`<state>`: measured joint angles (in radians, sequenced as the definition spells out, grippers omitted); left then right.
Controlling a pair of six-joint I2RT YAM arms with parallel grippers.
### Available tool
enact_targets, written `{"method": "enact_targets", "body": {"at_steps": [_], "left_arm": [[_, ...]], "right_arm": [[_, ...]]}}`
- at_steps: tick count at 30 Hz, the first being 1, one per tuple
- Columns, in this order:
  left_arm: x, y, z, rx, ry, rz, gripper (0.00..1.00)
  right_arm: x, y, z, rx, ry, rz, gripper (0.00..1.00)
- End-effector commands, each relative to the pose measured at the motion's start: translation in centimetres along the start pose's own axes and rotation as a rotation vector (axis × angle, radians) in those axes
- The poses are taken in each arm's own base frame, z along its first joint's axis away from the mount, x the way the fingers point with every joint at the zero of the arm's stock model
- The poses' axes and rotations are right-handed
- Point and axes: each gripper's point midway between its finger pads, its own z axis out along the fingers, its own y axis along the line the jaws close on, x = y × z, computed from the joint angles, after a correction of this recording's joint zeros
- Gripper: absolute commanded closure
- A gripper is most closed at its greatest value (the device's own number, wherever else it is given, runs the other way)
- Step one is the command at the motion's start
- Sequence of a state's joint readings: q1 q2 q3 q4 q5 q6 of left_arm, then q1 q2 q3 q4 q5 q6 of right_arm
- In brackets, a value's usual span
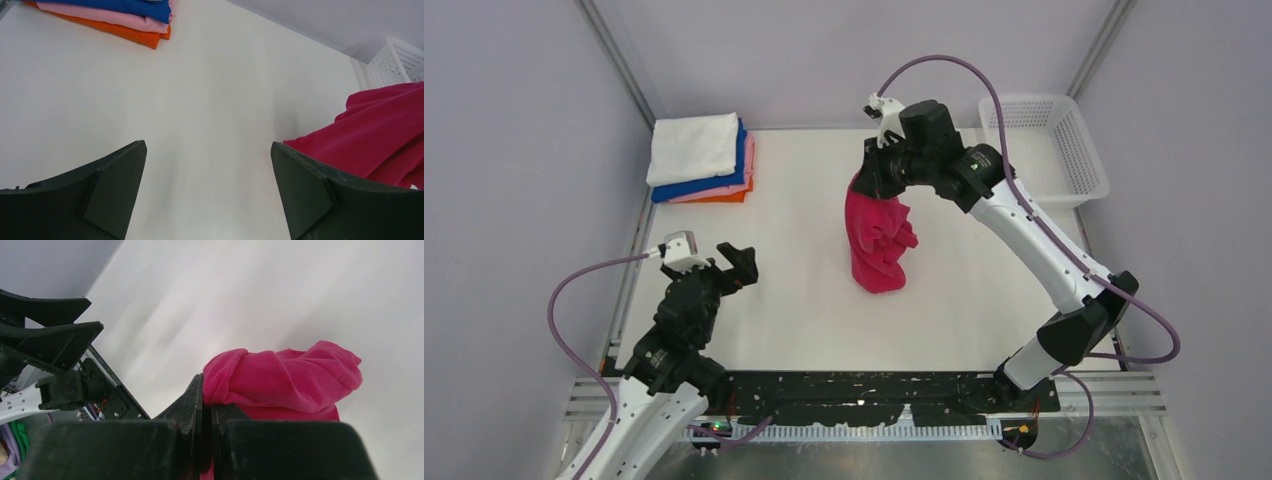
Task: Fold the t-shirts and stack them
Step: Move the tshirt to the center of the board
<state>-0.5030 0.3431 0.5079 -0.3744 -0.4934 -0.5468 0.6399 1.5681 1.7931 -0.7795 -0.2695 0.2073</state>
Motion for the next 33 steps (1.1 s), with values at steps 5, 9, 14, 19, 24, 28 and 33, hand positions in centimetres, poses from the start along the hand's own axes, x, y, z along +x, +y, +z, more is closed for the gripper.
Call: {"method": "enact_targets", "body": {"at_steps": [5,9,14,19,24,28,33], "left_arm": [[0.2,0.1,0.4,-0.017,0.009,-0.003,0.0],[0.8,-0.5,0.8,-0.001,0.036,0.003,0.0],[2.1,-2.2,1.5,0.053,0.125,0.007,0.0],[6.5,-5.4,1.6,0.199,0.329,-0.035,0.0],[12.1,-9.0,0.9,0.397,0.534,-0.145,0.01],[15.1,-9.3,1.4,0.391,0.624,-0.158,0.05],[17.5,-10.9,2.3,0.412,0.686,-0.144,0.18]], "right_arm": [[1.8,-6.9,4.1,0.332,-0.08,0.1,0.91],[3.9,-12.8,5.1,0.602,-0.047,0.058,0.72],[5.3,-16.7,4.9,0.762,-0.002,0.087,0.41],[5.7,-16.9,2.5,0.778,-0.095,0.135,0.04],[9.9,-16.2,-1.3,0.74,-0.191,0.26,0.05],[13.3,-14.4,-1.5,0.572,-0.316,0.36,0.04],[16.1,-11.0,-0.6,0.349,-0.404,0.383,0.06]]}}
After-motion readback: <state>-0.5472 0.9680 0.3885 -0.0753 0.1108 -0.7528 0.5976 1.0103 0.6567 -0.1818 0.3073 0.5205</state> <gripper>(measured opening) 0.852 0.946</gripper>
